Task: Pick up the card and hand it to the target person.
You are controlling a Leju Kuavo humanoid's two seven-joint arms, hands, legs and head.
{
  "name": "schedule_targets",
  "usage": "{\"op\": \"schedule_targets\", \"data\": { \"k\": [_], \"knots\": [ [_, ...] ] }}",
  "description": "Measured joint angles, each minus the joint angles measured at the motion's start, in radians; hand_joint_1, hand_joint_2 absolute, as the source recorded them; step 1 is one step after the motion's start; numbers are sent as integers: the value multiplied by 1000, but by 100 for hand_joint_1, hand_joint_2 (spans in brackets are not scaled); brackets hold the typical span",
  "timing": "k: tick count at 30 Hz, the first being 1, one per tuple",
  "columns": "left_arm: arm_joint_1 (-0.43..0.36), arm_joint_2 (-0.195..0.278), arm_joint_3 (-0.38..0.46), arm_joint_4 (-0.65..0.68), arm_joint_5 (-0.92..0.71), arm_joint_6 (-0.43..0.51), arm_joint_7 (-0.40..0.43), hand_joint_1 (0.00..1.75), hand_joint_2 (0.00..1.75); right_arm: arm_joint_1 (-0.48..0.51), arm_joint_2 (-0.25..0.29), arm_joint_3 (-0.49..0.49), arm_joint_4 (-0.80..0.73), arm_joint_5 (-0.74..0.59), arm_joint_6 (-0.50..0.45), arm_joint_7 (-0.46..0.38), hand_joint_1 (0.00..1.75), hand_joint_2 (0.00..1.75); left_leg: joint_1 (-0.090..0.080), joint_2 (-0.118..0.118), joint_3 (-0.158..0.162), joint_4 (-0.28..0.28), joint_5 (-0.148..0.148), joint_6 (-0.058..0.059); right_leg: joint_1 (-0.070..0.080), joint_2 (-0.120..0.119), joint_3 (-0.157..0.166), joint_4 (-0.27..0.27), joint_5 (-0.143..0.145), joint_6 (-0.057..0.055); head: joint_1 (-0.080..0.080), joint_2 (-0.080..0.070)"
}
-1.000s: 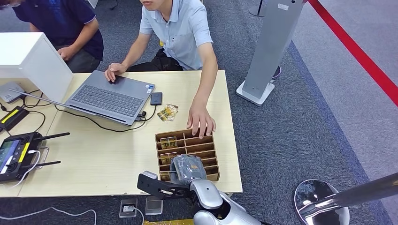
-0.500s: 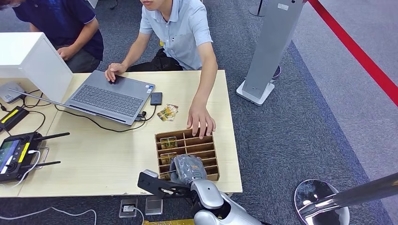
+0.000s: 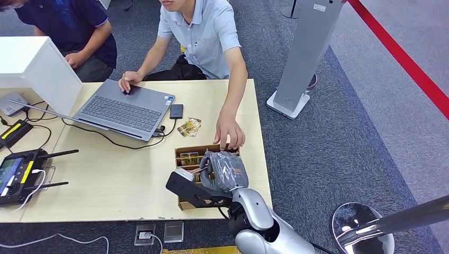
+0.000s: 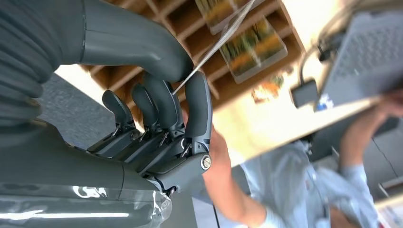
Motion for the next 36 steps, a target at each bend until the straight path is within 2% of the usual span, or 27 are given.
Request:
{"op": "schedule_targets", "data": {
  "k": [7,12,21,28,33,36],
  "knots": [
    [0,0,0,0,-12,-8,-5,0,0,-67,-32,-27,-59,-7,-33,-13,147,175,0,0,0,0,0,0,0,0,0,0,0,0,0,0],
    [-2,0,0,0,-28,-18,-11,0,0,-173,-22,-28,8,-19,-64,-75,147,175,0,0,-1,0,0,0,0,0,1,1,0,0,0,0],
    [-8,0,-2,0,-52,-31,-25,0,0,-420,89,-10,397,-56,-178,-214,147,175,0,-1,-1,0,1,0,0,-1,0,2,0,0,-1,0],
    [-8,1,-4,0,-60,-38,-25,0,0,-534,172,9,697,-49,-182,-236,147,175,0,-1,-2,0,1,0,0,-2,-1,2,0,0,0,0],
    [-8,2,-4,0,-54,-38,-24,0,0,-575,223,23,841,-38,-180,-240,147,175,0,-1,-2,0,1,0,0,-2,-1,1,0,0,0,0],
    [-8,2,-4,0,-53,-39,-23,0,0,-589,242,30,897,-36,-174,-238,37,175,0,-1,-2,0,1,0,0,-1,-1,1,0,0,-1,0]
  ]
}}
